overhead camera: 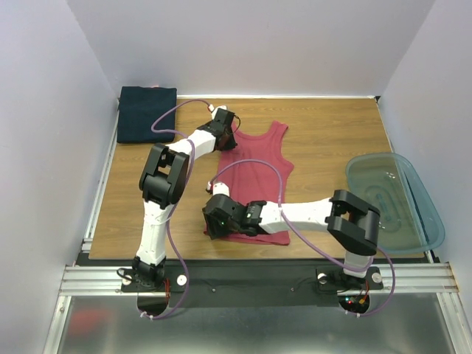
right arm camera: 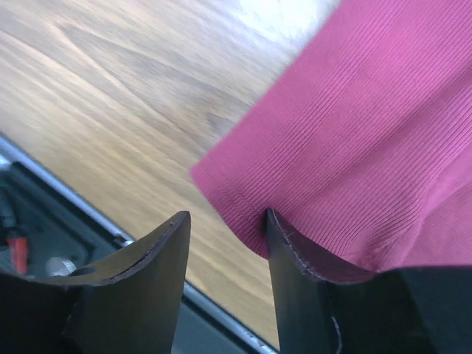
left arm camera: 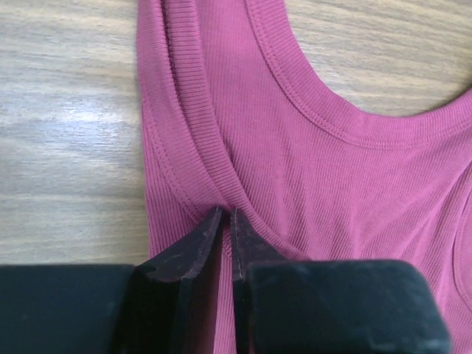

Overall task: Fold and stack the tank tops
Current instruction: Fold the tank top

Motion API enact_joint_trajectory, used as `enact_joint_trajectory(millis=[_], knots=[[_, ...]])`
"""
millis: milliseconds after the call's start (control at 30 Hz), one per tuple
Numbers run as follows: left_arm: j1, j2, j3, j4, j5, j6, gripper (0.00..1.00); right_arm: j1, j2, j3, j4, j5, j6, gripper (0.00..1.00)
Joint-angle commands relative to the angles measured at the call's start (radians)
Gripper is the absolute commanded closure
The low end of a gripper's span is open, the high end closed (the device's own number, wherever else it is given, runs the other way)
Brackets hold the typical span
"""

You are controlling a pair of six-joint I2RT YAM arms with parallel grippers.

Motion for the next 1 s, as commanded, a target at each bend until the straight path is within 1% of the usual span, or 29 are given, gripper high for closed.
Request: enact_joint_trajectory(millis=[0,100,200,233,333,367,467,533,567,600,700,733,767,800,833,867,933,967], knots=[[0.0,-0.083,0.073,0.01,0.035,0.046,0.74,-0.006,-0.131,0.025,0.037,0.043,-0.002,0.48],[0.0,-0.132,0.086,0.007,0.052,0.049,0.68,-0.017,-0.242,-0.001,0.036,0.087,-0.01,0.45],[0.0,-0.18,0.083,0.004,0.063,0.052,0.67,-0.045,-0.317,-0.036,0.025,0.135,-0.004,0.44],[0.0,-0.201,0.076,0.004,0.065,0.048,0.66,-0.086,-0.366,-0.067,0.021,0.13,0.001,0.44],[0.0,-0.224,0.047,0.004,0.074,0.035,0.66,-0.189,-0.411,-0.105,0.01,0.081,-0.016,0.44],[0.0,-0.24,0.029,0.007,0.077,0.028,0.66,-0.204,-0.428,-0.119,0.002,0.061,-0.022,0.44],[-0.008,-0.272,-0.068,0.037,0.084,0.0,0.66,-0.249,-0.451,-0.148,-0.027,0.076,-0.03,0.43],[-0.023,-0.295,-0.155,0.071,0.084,-0.009,0.68,-0.308,-0.46,-0.168,-0.038,0.072,-0.027,0.45],[-0.034,-0.324,-0.216,0.083,0.083,-0.018,0.68,-0.372,-0.466,-0.188,-0.039,0.055,-0.034,0.46],[-0.043,-0.338,-0.245,0.096,0.084,-0.021,0.69,-0.411,-0.468,-0.199,-0.041,0.046,-0.034,0.47],[-0.096,-0.411,-0.354,0.14,0.08,-0.04,0.7,-0.555,-0.461,-0.229,-0.047,-0.032,-0.054,0.49],[-0.135,-0.425,-0.377,0.143,0.075,-0.046,0.7,-0.65,-0.452,-0.248,-0.044,-0.057,-0.062,0.49],[-0.156,-0.46,-0.397,0.145,0.06,-0.052,0.7,-0.692,-0.44,-0.252,-0.044,-0.089,-0.068,0.49],[-0.182,-0.476,-0.434,0.172,0.055,-0.064,0.7,-0.76,-0.429,-0.254,-0.042,-0.101,-0.082,0.51],[-0.207,-0.491,-0.456,0.178,0.049,-0.07,0.7,-0.787,-0.399,-0.249,-0.041,-0.115,-0.087,0.51],[-0.262,-0.519,-0.489,0.18,0.031,-0.078,0.7,-0.83,-0.385,-0.243,-0.038,-0.129,-0.093,0.52],[-0.31,-0.543,-0.522,0.185,0.011,-0.106,0.7,-0.868,-0.356,-0.236,-0.024,-0.141,-0.103,0.53],[-0.358,-0.568,-0.54,0.186,-0.007,-0.121,0.69,-0.887,-0.331,-0.226,-0.018,-0.157,-0.108,0.53]])
